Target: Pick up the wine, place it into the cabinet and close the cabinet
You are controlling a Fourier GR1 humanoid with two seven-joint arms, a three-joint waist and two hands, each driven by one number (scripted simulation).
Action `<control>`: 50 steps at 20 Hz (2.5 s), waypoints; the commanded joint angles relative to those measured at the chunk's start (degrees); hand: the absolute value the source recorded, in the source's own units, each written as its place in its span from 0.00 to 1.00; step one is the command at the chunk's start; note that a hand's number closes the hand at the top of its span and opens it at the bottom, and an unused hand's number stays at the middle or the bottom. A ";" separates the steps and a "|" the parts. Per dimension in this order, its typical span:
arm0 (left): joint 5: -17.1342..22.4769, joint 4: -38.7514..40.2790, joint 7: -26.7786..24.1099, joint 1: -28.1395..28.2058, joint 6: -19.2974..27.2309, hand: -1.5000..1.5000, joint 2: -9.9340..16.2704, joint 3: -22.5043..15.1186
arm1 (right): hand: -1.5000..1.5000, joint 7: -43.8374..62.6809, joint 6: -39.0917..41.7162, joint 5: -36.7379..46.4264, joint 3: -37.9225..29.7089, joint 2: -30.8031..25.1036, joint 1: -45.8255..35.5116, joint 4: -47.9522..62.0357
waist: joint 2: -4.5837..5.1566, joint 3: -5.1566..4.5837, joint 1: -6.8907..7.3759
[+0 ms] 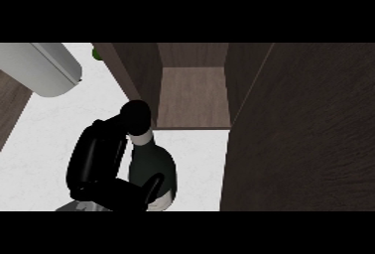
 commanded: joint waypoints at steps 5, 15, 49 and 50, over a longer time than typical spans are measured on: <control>0.45 4.65 0.07 -7.63 15.53 1.00 -0.05 -11.93 | 0.00 -2.53 0.86 -2.09 2.46 2.12 2.47 -1.74 | 0.06 0.00 -0.06; -0.74 14.19 3.18 -23.11 28.63 1.00 -0.05 -13.66 | 0.00 -1.73 2.77 -6.38 -2.08 -0.23 3.75 -3.75 | 0.09 0.01 -0.35; 9.30 41.02 -23.44 -24.73 31.84 1.00 -0.05 -13.89 | 0.00 4.09 -0.16 -5.19 -1.86 -0.69 -2.16 -4.59 | 0.13 -0.05 -0.26; 9.73 42.84 -24.73 -23.88 29.18 1.00 -0.05 -11.13 | 0.00 1.36 0.89 -5.01 -1.70 0.16 0.84 -4.27 | 0.14 -0.03 -0.22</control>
